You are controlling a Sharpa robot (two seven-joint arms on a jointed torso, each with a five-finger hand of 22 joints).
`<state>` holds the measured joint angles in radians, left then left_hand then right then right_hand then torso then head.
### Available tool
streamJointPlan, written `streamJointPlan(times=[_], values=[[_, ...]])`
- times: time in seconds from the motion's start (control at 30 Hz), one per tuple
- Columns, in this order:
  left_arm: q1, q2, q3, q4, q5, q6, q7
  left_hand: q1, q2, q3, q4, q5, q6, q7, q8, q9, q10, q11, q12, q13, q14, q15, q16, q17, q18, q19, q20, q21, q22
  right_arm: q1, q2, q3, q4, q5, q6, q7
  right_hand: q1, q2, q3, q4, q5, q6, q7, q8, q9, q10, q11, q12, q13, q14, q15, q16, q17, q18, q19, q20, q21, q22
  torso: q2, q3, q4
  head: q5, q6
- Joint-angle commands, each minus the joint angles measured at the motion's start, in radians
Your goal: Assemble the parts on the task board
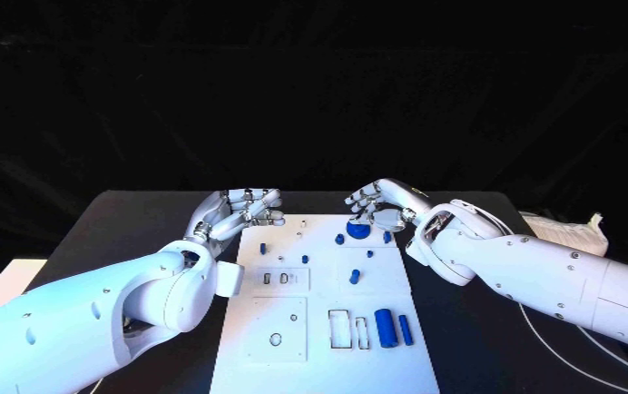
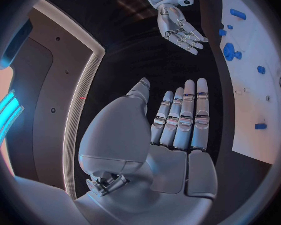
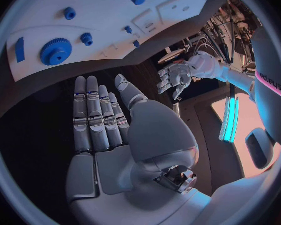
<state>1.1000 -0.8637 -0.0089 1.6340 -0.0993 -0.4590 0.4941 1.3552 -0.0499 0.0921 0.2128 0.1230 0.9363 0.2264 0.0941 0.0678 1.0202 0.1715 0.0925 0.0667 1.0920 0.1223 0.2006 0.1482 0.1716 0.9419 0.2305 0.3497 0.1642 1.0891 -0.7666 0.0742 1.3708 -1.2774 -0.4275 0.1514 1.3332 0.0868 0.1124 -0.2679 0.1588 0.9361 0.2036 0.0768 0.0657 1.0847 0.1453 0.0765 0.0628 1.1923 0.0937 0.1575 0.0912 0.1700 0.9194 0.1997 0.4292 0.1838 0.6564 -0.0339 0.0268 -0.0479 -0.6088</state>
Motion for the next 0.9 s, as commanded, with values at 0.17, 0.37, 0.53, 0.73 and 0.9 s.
streamJointPlan(times=[0.17, 0.37, 0.53, 0.73, 0.9], values=[[0.005, -0.036, 0.001, 0.056, 0.109, 0.051, -0.020, 0.002, 0.011, -0.009, -0.018, -0.004, 0.015, -0.005, -0.014, -0.002, 0.014, -0.003, -0.015, 0.000, 0.032, -0.008, 0.016, 0.027, 0.010, 0.033, -0.010, 0.033, 0.017, 0.020, 0.010, 0.003, 0.007, -0.355, 0.107, -0.206, -0.032, -0.041, -0.003, 0.009, -0.023, 0.058, -0.040, -0.009, 0.002, 0.084, -0.047, -0.012, 0.004, 0.282, -0.079, 0.131, 0.104, 0.014, 0.145, -0.078, 0.224, 0.120, 0.042, -0.0077, 0.0078, -0.020, 0.000], [0.010, -0.048, 0.001, 0.069, 0.104, 0.059, -0.027, -0.003, 0.010, -0.015, -0.019, -0.004, 0.016, -0.006, -0.016, -0.002, 0.015, -0.003, -0.018, 0.000, 0.034, -0.009, 0.017, 0.032, 0.010, 0.037, -0.011, 0.039, 0.021, 0.040, 0.023, 0.003, 0.005, -0.448, 0.184, -0.252, -0.046, -0.058, 0.023, 0.035, -0.019, 0.083, -0.059, -0.012, 0.001, 0.090, -0.065, -0.014, 0.004, 0.319, -0.098, 0.358, 0.268, 0.011, 0.171, -0.103, 0.389, 0.229, 0.061, -0.0111, 0.0133, -0.034, 0.005], [0.013, -0.050, 0.001, 0.080, 0.096, 0.061, -0.032, -0.004, 0.011, -0.017, -0.020, -0.004, 0.017, -0.007, -0.018, -0.002, 0.016, -0.004, -0.020, 0.000, 0.035, -0.010, 0.018, 0.036, 0.010, 0.041, -0.012, 0.044, 0.024, 0.050, 0.033, 0.003, 0.005, -0.478, 0.228, -0.259, -0.044, -0.066, 0.052, 0.055, -0.020, 0.092, -0.061, -0.012, 0.001, 0.063, -0.060, -0.014, 0.003, 0.304, -0.097, 0.451, 0.346, -0.007, 0.195, -0.100, 0.531, 0.392, 0.071, -0.0117, 0.0210, -0.039, 0.007], [0.015, -0.050, 0.002, 0.093, 0.093, 0.062, -0.036, -0.005, 0.011, -0.018, -0.021, -0.004, 0.017, -0.007, -0.018, -0.002, 0.016, -0.004, -0.020, 0.000, 0.036, -0.010, 0.018, 0.037, 0.010, 0.042, -0.013, 0.046, 0.025, 0.059, 0.039, 0.003, 0.009, -0.497, 0.276, -0.259, -0.042, -0.086, 0.094, 0.086, -0.023, 0.105, -0.064, -0.013, 0.001, 0.056, -0.062, -0.015, 0.003, 0.306, -0.095, 0.685, 0.575, -0.038, 0.266, -0.097, 0.718, 0.634, 0.078, -0.0127, 0.0281, -0.047, 0.009], [0.017, -0.050, 0.002, 0.099, 0.093, 0.061, -0.038, -0.005, 0.011, -0.019, -0.021, -0.004, 0.018, -0.006, -0.019, -0.002, 0.016, -0.004, -0.021, 0.000, 0.037, -0.011, 0.018, 0.039, 0.010, 0.043, -0.013, 0.048, 0.025, 0.061, 0.043, 0.003, 0.013, -0.502, 0.310, -0.253, -0.038, -0.096, 0.118, 0.103, -0.023, 0.110, -0.066, -0.012, 0.001, 0.058, -0.062, -0.014, 0.003, 0.302, -0.095, 0.774, 0.662, -0.049, 0.289, -0.095, 0.780, 0.717, 0.082, -0.0123, 0.0300, -0.046, 0.008]])
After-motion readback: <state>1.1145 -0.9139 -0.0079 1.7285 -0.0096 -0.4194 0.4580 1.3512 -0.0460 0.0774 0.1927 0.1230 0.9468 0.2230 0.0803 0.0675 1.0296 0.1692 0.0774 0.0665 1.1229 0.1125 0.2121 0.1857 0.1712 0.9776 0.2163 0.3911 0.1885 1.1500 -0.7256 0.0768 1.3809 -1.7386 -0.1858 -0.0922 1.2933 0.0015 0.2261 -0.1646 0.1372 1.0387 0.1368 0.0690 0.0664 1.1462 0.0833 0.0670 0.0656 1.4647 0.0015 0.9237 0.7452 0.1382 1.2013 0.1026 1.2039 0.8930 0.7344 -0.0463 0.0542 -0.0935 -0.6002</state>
